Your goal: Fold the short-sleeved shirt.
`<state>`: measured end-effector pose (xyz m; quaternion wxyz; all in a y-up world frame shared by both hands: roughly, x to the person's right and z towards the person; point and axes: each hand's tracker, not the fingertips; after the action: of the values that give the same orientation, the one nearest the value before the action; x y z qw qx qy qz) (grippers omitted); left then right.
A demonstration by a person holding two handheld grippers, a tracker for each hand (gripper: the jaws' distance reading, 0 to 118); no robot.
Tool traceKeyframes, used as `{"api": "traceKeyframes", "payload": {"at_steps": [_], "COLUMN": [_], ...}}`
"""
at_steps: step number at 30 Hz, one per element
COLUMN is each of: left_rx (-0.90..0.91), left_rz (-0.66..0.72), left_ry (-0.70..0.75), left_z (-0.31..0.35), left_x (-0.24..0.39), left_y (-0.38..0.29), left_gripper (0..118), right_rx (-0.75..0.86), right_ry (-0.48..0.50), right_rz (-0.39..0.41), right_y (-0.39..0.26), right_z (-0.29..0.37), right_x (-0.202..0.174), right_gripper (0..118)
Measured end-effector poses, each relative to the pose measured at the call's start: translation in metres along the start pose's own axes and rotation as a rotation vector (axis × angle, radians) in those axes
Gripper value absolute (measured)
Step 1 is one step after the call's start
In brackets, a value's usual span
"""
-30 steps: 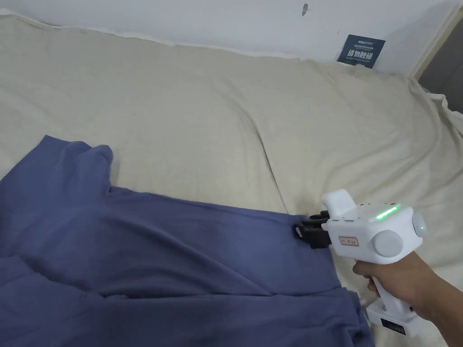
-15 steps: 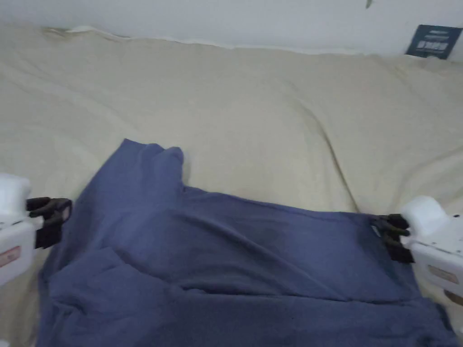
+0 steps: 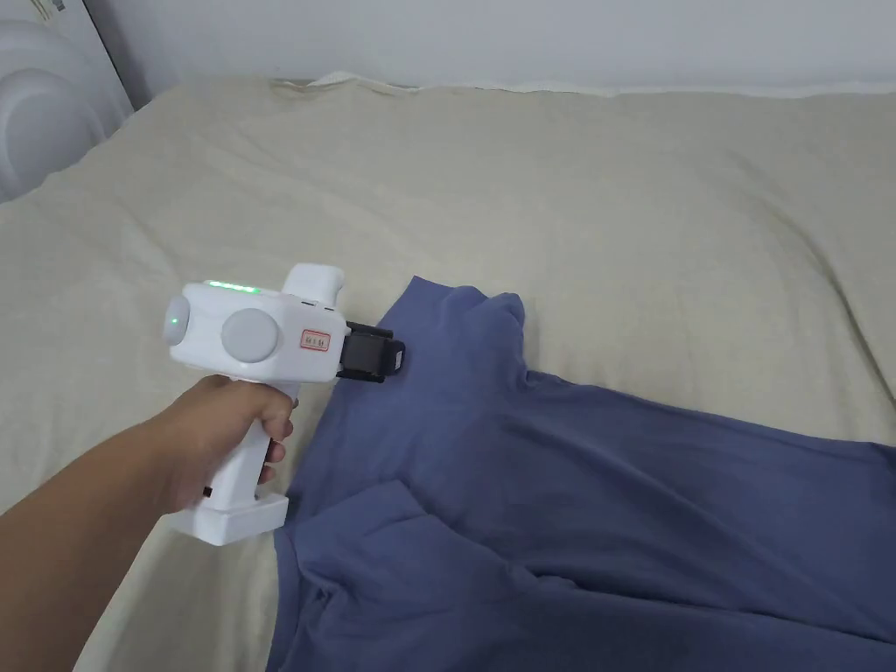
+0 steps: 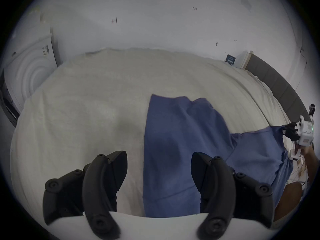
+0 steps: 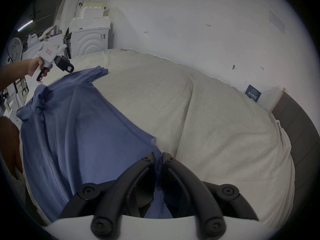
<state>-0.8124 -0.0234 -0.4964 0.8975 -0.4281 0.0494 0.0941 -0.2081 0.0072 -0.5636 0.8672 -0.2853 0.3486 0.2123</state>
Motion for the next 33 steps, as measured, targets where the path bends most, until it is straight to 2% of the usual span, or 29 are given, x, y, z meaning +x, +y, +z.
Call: {"api": "traceKeyframes", "payload": {"at_steps": [2, 5, 8, 12, 13, 15, 17, 19, 24, 27, 33], "left_rx": [-0.035, -0.067, -0.096, -0.082, -0.073, -0.053, -0.071, -0.067, -0.036, -0.018, 0.044], "left_rz": [-0.025, 0.056, -0.063, -0.035, -0.021, -0.050, -0.018, -0.064, -0.068, -0.045, -0.041], "left_ry": [0.025, -0.004, 0.060, 0.042, 0.041, 0.097, 0.036, 0.051, -0.019, -0.068, -0.108], "left_z": [-0.012, -0.025, -0.030, -0.021, -0.019, -0.017, -0.019, -0.017, -0.002, 0.004, 0.025], "left_x": [0.007, 0.011, 0.026, 0.030, 0.025, 0.025, 0.023, 0.030, 0.048, 0.048, 0.046], "left_y": [0.003, 0.003, 0.003, 0.002, 0.004, 0.002, 0.002, 0.000, -0.007, -0.009, -0.017], "left_gripper": [82, 82, 82, 77, 62, 22, 16, 3, 3, 3, 3], "right_rx": [-0.006, -0.016, -0.021, -0.020, -0.019, -0.021, -0.024, -0.028, -0.019, -0.012, 0.018], "right_ry": [-0.010, -0.011, -0.009, -0.008, -0.007, -0.003, -0.005, -0.019, -0.011, 0.044, 0.091], "right_rz": [0.005, 0.009, 0.006, 0.006, 0.006, 0.003, -0.001, -0.001, -0.021, -0.084, -0.147], "right_y": [0.002, -0.001, -0.002, -0.002, -0.002, -0.003, -0.003, -0.003, -0.001, -0.001, -0.002], "right_z": [-0.001, -0.004, -0.006, -0.008, -0.008, -0.009, -0.011, -0.012, -0.009, -0.005, 0.009], "right_x": [-0.003, 0.003, 0.005, 0.004, 0.004, 0.005, 0.005, 0.004, 0.006, 0.015, 0.031], "right_gripper": [9, 9, 9, 9, 9, 9, 9, 9, 9, 8, 7]}}
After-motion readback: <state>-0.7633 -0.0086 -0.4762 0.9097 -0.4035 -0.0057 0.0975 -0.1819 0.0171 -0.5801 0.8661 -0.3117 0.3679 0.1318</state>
